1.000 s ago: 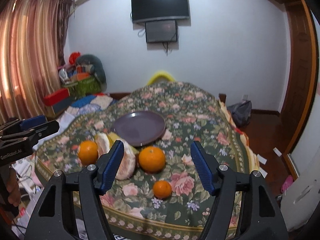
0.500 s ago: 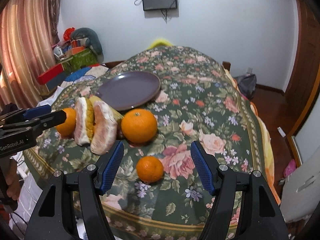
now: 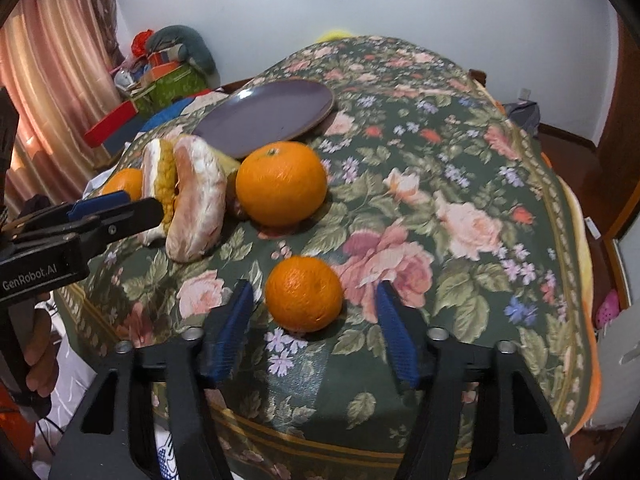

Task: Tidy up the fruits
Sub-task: 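Grasp the small tangerine with the right tool while the left tool grasps a pomelo segment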

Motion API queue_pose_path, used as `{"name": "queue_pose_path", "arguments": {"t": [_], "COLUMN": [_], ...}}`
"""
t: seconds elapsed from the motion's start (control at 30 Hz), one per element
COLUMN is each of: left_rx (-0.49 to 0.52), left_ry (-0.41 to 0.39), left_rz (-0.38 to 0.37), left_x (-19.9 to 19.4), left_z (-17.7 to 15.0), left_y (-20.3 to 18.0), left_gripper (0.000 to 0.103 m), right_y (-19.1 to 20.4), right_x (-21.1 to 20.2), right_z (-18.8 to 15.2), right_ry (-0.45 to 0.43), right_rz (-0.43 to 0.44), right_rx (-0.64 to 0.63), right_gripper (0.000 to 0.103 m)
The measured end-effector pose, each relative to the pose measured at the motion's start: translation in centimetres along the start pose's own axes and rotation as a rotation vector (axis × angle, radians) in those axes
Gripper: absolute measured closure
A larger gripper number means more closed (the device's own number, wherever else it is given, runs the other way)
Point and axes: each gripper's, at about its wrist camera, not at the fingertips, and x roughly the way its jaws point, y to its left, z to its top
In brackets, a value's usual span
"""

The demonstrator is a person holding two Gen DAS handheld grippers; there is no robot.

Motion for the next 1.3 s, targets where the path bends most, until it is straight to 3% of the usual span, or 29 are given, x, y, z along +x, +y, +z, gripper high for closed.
{"name": "queue_pose_path", "arguments": {"t": [0.1, 0.33, 0.47, 0.5, 0.6, 0.73, 1.03, 1.3], "left_rx": [0.007, 0.03, 0.04, 0.036, 0.039, 0.046, -0.044, -0.013], "left_ry": [0.004, 0.013, 0.007, 0.006, 0.012, 0.017, 0.046, 0.013], "left_rz": [-0.011, -0.037, -0.007, -0.003, -0.021, -0.037, 0.009, 0.05], "left_x": [0.2, 0.9, 1.1, 1.1, 0.6, 0.7, 3.2, 4.0], "left_z": [0.1, 0.5, 0.7, 0.7, 0.8, 1.1, 1.7, 2.2], "left_y": [-0.4, -1.7, -2.4, -2.5, -2.7, -3.3, -2.5, -3.5], "left_gripper": [0.037, 0.037, 0.037, 0.039, 0.059, 0.059, 0.059, 0.049], "right_y": [0.0, -0.9, -1.6, -1.7, -1.9, -2.0, -2.2, -2.3], "right_x": [0.2, -0.7, -1.4, -1.5, -1.6, -1.5, -1.6, -1.7], "right_z": [-0.1, 0.5, 1.2, 1.4, 1.8, 2.0, 2.1, 2.1], "right_ry": [-0.003, -0.043, -0.075, -0.081, -0.092, -0.102, -0.114, -0.118], "right_rz": [0.002, -0.005, -0.015, -0.016, -0.017, -0.008, -0.005, 0.004], "right_rx": [-0.008, 0.006, 0.01, 0.011, 0.013, 0.016, 0.021, 0.025], "right_gripper": [0.068, 0.069, 0.069, 0.069, 0.069, 0.069, 0.069, 0.069]}}
